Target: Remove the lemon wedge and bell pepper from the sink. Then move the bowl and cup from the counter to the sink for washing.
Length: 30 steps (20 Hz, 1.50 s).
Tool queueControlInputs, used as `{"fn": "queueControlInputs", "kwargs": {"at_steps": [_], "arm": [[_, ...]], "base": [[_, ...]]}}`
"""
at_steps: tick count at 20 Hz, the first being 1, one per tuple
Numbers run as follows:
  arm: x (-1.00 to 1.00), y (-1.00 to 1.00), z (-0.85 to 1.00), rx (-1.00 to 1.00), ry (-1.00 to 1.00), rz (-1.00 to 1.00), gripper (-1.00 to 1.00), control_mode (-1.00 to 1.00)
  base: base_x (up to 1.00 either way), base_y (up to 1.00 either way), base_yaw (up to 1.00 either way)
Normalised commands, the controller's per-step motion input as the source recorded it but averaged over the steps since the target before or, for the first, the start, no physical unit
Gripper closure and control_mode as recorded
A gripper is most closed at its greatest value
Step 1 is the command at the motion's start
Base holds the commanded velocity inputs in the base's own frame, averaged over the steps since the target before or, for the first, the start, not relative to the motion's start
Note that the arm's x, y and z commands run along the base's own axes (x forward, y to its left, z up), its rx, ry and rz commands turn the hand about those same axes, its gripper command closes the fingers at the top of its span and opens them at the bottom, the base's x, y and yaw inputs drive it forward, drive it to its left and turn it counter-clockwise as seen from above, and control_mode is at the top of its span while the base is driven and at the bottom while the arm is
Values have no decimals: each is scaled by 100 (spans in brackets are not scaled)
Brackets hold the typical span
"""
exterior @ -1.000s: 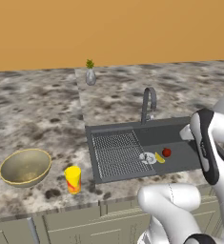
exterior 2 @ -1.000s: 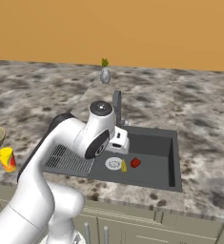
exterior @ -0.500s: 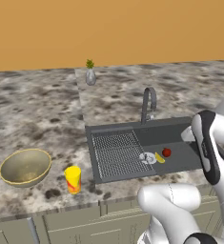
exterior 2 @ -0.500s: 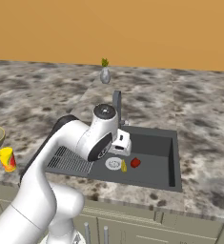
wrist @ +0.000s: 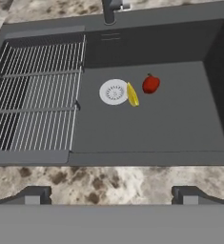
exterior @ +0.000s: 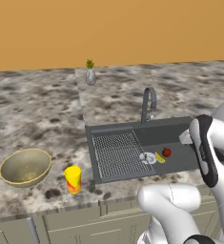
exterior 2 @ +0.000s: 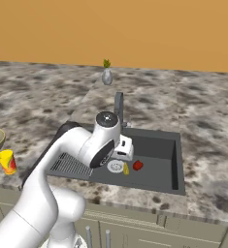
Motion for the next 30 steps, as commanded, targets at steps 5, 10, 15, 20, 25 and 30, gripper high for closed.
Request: {"fn": "queueControlInputs", "kwargs": {"at_steps": [5,10,15,20,25,30], "arm": [[13,0,-13,0,0,0,-100,-100],[11,0,-13,0,1,0,-100,-100],[10,0,-14,0,0,0,-100,-100],[10,0,-14,0,1,0,-100,-100],[6,0,-14,5,0,0,-100,-100],[8,0,-17,0,4,0,-100,-100]], "base": [[0,0,0],[0,0,0],[0,0,0],[0,0,0],[0,0,0],[0,0,0]]}}
